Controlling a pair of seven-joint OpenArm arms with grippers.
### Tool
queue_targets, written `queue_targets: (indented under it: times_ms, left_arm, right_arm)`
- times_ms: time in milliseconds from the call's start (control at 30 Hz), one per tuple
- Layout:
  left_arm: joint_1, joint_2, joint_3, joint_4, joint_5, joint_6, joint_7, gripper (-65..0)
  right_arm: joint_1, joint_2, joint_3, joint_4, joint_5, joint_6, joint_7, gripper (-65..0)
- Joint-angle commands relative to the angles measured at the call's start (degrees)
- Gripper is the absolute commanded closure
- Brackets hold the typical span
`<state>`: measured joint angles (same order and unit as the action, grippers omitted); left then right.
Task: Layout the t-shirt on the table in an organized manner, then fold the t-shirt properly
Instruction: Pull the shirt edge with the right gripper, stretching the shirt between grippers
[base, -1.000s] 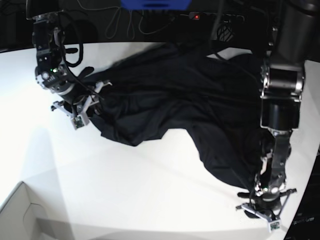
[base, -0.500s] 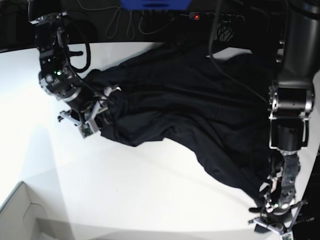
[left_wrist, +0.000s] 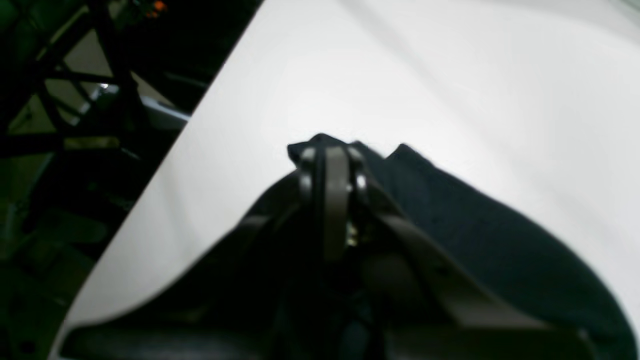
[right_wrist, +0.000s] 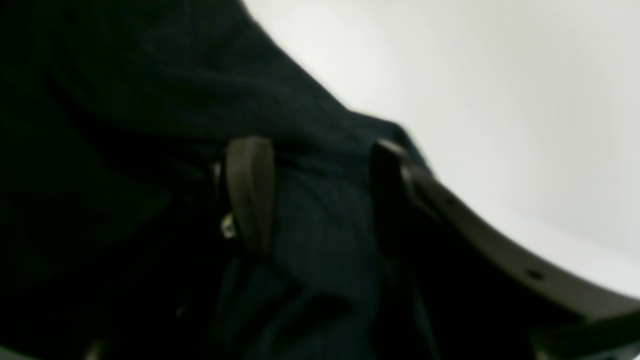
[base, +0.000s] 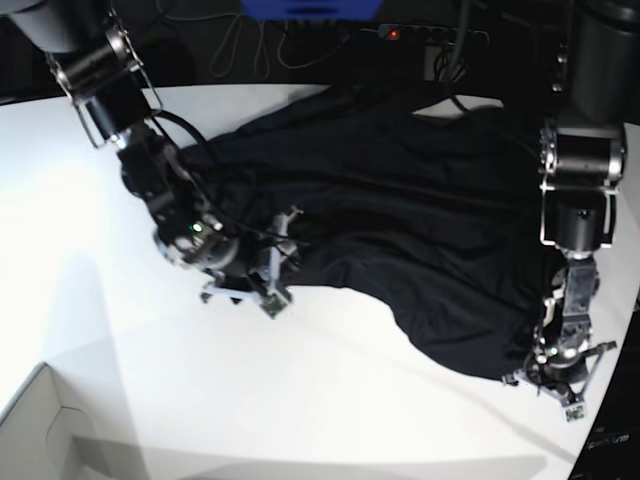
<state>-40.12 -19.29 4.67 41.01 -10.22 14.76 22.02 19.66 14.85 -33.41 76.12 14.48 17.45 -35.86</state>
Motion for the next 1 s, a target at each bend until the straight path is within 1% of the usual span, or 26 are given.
queue_targets:
  times_ms: [0, 100, 200, 300, 567, 633, 667, 700, 800, 833, 867, 967]
  left_arm:
    - [-1.42, -0.97, -0.14, 1.14, 0.50, 0.22, -1.32, -0.1]
    - [-0.54, -1.24, -0.14, 1.14, 0.50, 0.22, -1.32, -0.1]
    - [0.51, -1.94, -0.14, 1.14, 0.50, 0.22, -1.32, -0.1]
    - [0.95, -3.00, -0.14, 1.14, 0.33, 0.22, -1.32, -0.1]
    - [0.95, -3.17, -0.14, 1.14, 0.42, 0.22, -1.32, -0.1]
    - [0.95, -3.17, -0.14, 1.14, 0.42, 0.22, -1.41, -0.1]
    - [0.95, -3.17, -0.14, 1.14, 0.42, 0.22, -1.41, -0.1]
    - [0.95, -3.17, -0.14, 1.14, 0.42, 0.22, -1.41, -0.1]
    - [0.95, -3.17, -0.14, 1.14, 0.42, 0.22, -1.41, -0.1]
    - [0.95, -3.17, -0.14, 1.14, 0.33, 0.22, -1.41, -0.1]
    - [0.95, -3.17, -0.23, 1.14, 0.24, 0.22, -1.41, -0.1]
    - [0.78, -3.08, -0.23, 1.23, 0.06, 0.22, -1.41, -0.1]
  right_arm:
    - [3.42, -0.57, -0.75, -1.61, 0.16, 0.00, 3.11, -31.8]
    - [6.67, -1.36, -2.77, -7.94, 0.16, 0.00, 7.15, -31.8]
    - [8.69, -3.12, -3.03, -12.95, 0.16, 0.00, 9.79, -31.8]
    - [9.75, -3.73, -3.03, -17.00, 0.16, 0.00, 10.58, -31.8]
    - [9.75, -5.49, -3.21, -23.41, 0.16, 0.00, 10.67, -31.3]
    - [9.75, -5.58, -3.21, -24.20, 0.16, 0.00, 10.67, -26.9]
    - [9.75, -5.49, -3.21, -24.29, 0.16, 0.00, 10.67, -22.7]
    - [9.75, -5.31, -3.21, -24.29, 0.16, 0.00, 10.67, -18.1]
    - [9.83, -4.08, -3.21, -24.29, 0.16, 0.00, 10.67, -1.5]
    - [9.92, -3.82, -3.12, -24.29, 0.16, 0.00, 10.67, 0.0]
    - [10.63, -3.64, -3.03, -24.29, 0.16, 0.00, 10.67, 0.0]
    - [11.77, -1.45, -2.50, -24.20, 0.25, -0.27, 10.67, 0.0]
